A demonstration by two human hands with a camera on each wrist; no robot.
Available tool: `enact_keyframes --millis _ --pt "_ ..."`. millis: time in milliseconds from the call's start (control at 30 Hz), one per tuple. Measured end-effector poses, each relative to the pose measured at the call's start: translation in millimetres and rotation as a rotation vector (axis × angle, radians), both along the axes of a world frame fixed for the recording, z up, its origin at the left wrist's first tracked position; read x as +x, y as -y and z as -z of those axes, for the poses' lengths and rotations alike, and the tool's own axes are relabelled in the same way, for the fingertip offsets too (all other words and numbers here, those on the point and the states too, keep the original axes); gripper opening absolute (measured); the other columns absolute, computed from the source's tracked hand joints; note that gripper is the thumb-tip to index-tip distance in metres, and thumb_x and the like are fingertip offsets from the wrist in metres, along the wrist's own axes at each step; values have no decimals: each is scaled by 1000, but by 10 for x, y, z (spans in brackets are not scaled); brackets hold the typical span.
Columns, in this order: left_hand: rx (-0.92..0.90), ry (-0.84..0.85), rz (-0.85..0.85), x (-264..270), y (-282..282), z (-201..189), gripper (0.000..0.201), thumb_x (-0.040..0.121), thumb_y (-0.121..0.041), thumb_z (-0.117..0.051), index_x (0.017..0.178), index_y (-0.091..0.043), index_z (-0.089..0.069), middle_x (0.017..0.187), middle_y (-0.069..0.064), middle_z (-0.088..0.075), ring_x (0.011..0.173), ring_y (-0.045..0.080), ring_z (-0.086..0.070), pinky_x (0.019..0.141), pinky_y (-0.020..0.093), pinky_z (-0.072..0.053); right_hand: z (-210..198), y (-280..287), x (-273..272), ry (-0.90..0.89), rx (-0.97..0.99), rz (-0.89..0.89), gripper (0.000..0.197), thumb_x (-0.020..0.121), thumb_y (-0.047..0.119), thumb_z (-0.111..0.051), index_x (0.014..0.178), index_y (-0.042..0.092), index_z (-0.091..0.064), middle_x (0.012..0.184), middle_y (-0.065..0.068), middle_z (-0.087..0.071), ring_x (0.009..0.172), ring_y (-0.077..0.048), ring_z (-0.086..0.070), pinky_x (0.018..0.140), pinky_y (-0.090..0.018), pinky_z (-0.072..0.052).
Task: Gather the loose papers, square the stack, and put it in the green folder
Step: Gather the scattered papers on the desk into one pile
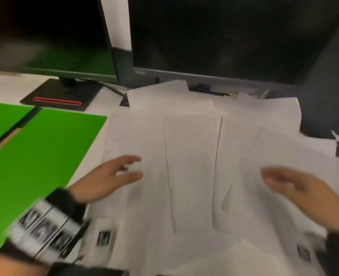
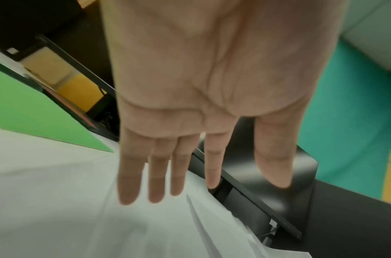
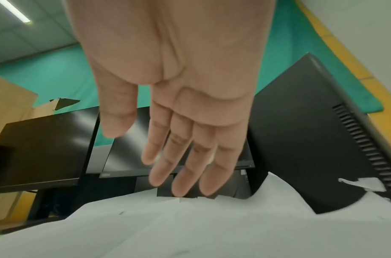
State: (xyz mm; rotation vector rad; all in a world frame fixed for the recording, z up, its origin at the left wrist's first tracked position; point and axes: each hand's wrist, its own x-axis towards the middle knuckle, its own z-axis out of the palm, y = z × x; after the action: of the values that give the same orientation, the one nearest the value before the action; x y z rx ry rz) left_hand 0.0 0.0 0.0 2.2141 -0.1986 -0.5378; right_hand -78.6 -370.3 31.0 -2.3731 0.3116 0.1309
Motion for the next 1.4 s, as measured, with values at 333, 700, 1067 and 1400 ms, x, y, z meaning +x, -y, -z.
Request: enact_keyframes --millis 333,700,1067,1400 --pt "491 -113 282 -211 408 228 86 89 -62 -32 150 -16 7 161 3 -7 147 21 -18 117 31 -12 747 -485 179 -524 -592 -126 88 87 65 -36 151 22 6 159 -17 8 146 -36 -9 118 -45 -13" --pt "225 -47 4 -164 481 172 81 89 -57 -38 151 -14 -9 160 6 -13 147 24 -18 117 35 -13 490 -304 104 -159 -220 63 73 87 46 -56 148 22 -25 158 -10 -18 144 -29 -19 118 -38 -14" --pt "-85 -77 -172 -317 694 281 84 85 -49 -56 150 -14 -16 158 8 -21 143 29 -25 115 42 -22 559 -223 -154 -346 -258 33 83 86 51 -54 149 11 -17 158 -7 -16 144 -25 -21 115 -35 -16" --pt "-257 -274 -365 54 617 374 64 78 -32 -70 129 -2 -47 121 14 -55 121 35 -51 100 40 -41 528 2 -52 -235 331 421 60 81 26 -70 132 4 -45 112 -11 -54 101 -34 -58 92 -41 -46"
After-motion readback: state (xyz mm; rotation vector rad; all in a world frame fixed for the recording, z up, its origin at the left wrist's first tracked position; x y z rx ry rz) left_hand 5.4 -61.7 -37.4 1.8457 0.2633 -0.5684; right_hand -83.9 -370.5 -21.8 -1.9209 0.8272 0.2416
